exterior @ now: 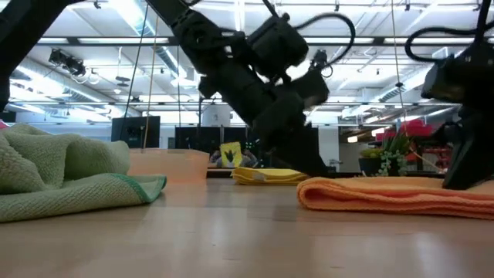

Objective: Fold microfiber towels
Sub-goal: Fold the right orange towel

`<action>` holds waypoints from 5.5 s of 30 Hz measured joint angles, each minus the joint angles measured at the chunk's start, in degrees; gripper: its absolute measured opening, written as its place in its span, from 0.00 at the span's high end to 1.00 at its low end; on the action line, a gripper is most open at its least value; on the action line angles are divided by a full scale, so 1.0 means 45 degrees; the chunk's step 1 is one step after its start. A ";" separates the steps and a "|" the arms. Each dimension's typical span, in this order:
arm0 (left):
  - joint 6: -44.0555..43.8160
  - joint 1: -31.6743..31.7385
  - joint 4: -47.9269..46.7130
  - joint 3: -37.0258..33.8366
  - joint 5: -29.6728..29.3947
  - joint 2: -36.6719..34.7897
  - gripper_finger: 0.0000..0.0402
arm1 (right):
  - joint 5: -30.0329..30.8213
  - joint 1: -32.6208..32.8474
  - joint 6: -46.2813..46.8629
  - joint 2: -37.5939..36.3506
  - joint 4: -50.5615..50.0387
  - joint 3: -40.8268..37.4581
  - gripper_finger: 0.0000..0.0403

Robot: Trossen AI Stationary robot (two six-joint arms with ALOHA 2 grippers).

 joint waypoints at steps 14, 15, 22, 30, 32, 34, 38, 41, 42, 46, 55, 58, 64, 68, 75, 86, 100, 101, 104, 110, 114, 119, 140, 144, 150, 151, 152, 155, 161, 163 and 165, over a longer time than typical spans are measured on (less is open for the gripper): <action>-0.6155 0.0373 -0.3220 0.0024 0.0514 -0.2477 0.89 | -0.2154 0.0054 0.2220 -0.3604 -0.1577 0.0461 0.95; -0.6112 0.0364 -0.3868 -0.0008 0.0836 -0.2528 0.86 | -0.2394 0.0063 0.2769 -0.3740 -0.1582 0.0462 0.95; -0.6799 -0.0309 -0.3985 -0.0426 0.1057 -0.2621 0.64 | -0.2624 -0.0066 0.3864 -0.4405 -0.2717 0.0452 0.87; -0.6026 -0.2433 -0.0276 -0.1064 -0.0760 -0.2380 0.55 | -0.2248 -0.1744 0.0779 -0.2780 -0.2265 0.0452 0.81; -0.5735 -0.2808 -0.0111 -0.1103 -0.1582 -0.1978 0.61 | -0.2335 -0.2041 0.0484 -0.2277 -0.2537 0.0448 0.84; -0.5455 -0.2944 0.0311 -0.1127 -0.1783 -0.1495 0.69 | -0.2547 -0.2205 0.0265 -0.1901 -0.2443 0.0447 0.86; -0.5294 -0.2780 0.0426 -0.1084 -0.1866 -0.1029 0.88 | -0.2608 -0.2090 0.0778 -0.1497 -0.2414 0.0452 0.89; -0.5116 -0.2543 0.0097 -0.1121 -0.1810 -0.0646 0.98 | -0.2865 -0.1773 0.1661 -0.0991 -0.2429 0.0452 0.89; -0.5012 -0.2457 0.0049 -0.1093 -0.1802 -0.0635 0.97 | -0.2892 -0.1614 0.2002 -0.0769 -0.2315 0.0466 0.89; -0.4528 -0.1938 -0.0500 -0.1059 -0.1756 -0.0604 0.95 | -0.2950 -0.0840 0.3445 -0.0261 -0.1724 0.0505 0.89; -0.2986 -0.0256 -0.2531 -0.1030 -0.1934 -0.1661 0.95 | -0.3978 0.0155 0.3371 -0.0203 0.1176 0.1350 0.89; -0.2941 0.0141 -0.3060 -0.1001 -0.1893 -0.2653 0.92 | -0.3567 -0.0029 0.1769 -0.0531 -0.0266 0.2323 0.89; -0.3083 -0.0160 -0.4140 -0.1064 -0.1679 -0.3749 0.94 | -0.3060 -0.1436 0.0270 -0.1339 -0.2476 0.2872 0.89; -0.3304 -0.1081 -0.3298 -0.1125 -0.1685 -0.3478 0.97 | -0.3147 -0.3390 -0.0898 -0.1460 -0.2380 0.2514 0.84; -0.3745 -0.2711 0.2605 -0.1297 -0.1727 -0.1295 0.97 | -0.5148 -0.6010 -0.3761 -0.0149 0.1097 0.2227 0.77; -0.4810 -0.3220 0.3814 -0.1131 -0.2051 0.0029 0.97 | -0.5935 -0.7767 -0.4717 0.2610 0.2098 0.2142 0.89; -0.5444 -0.3130 0.1937 -0.1128 -0.0905 0.0159 0.96 | -0.6094 -0.8131 -0.4762 0.0657 0.0801 0.2133 0.89; -0.5390 -0.3090 0.1380 -0.1130 -0.0762 -0.0017 0.97 | -0.6107 -0.8180 -0.4724 0.0300 0.0648 0.2133 0.89; -0.5013 -0.3075 -0.0514 -0.1146 -0.0665 -0.0703 0.99 | -0.6100 -0.8365 -0.4284 -0.0541 0.0116 0.2142 0.88; -0.4624 -0.3131 -0.2805 -0.1214 -0.0617 -0.2485 0.91 | -0.5963 -0.8625 -0.3675 -0.0160 0.0366 0.2137 0.74; -0.5283 -0.3235 -0.4117 -0.1199 -0.0878 -0.3718 0.80 | -0.5948 -0.8706 -0.3316 0.0669 0.0545 0.2142 0.58; -0.9770 -0.3808 -0.3354 -0.1875 -0.2959 -0.4254 0.62 | -0.5970 -0.8689 -0.3128 0.1432 0.0671 0.2142 0.40; -1.8267 -0.4624 0.3313 -0.4595 -0.4801 -0.1891 0.38 | -0.6044 -0.8576 -0.3211 0.2306 0.1627 0.2152 0.30; -1.8371 -0.4624 0.3176 -0.4578 -0.4999 -0.1712 0.40 | -0.5766 -0.8387 -0.3164 0.2578 0.1830 0.2167 0.33; -1.8394 -0.4566 0.2920 -0.4517 -0.5274 -0.1461 0.47 | -0.5161 -0.8141 -0.3129 0.2993 0.2269 0.2181 0.47; -1.8394 -0.4566 0.2882 -0.4508 -0.5322 -0.1456 0.49 | -0.5007 -0.8109 -0.3122 0.2998 0.2268 0.2176 0.51; -1.8391 -0.4566 0.2868 -0.4507 -0.5356 -0.1447 0.51 | -0.4870 -0.8102 -0.3118 0.3003 0.2274 0.2168 0.55; -1.8431 -0.4566 0.2771 -0.4507 -0.5793 -0.1441 0.60 | -0.4734 -0.8111 -0.3097 0.2869 0.2210 0.2153 0.69; -1.8444 -0.4390 0.2584 -0.4498 -0.6238 -0.1351 0.83 | -0.4965 -0.8087 -0.3131 0.2751 0.2171 0.2128 0.91; -1.8437 -0.4289 0.2595 -0.4488 -0.6240 -0.1339 0.90 | -0.4964 -0.8065 -0.3128 0.2746 0.2171 0.2128 0.93; -1.8269 -0.4193 0.2643 -0.4488 -0.6231 -0.1329 0.97 | -0.4877 -0.7985 -0.3137 0.2746 0.2193 0.2128 0.94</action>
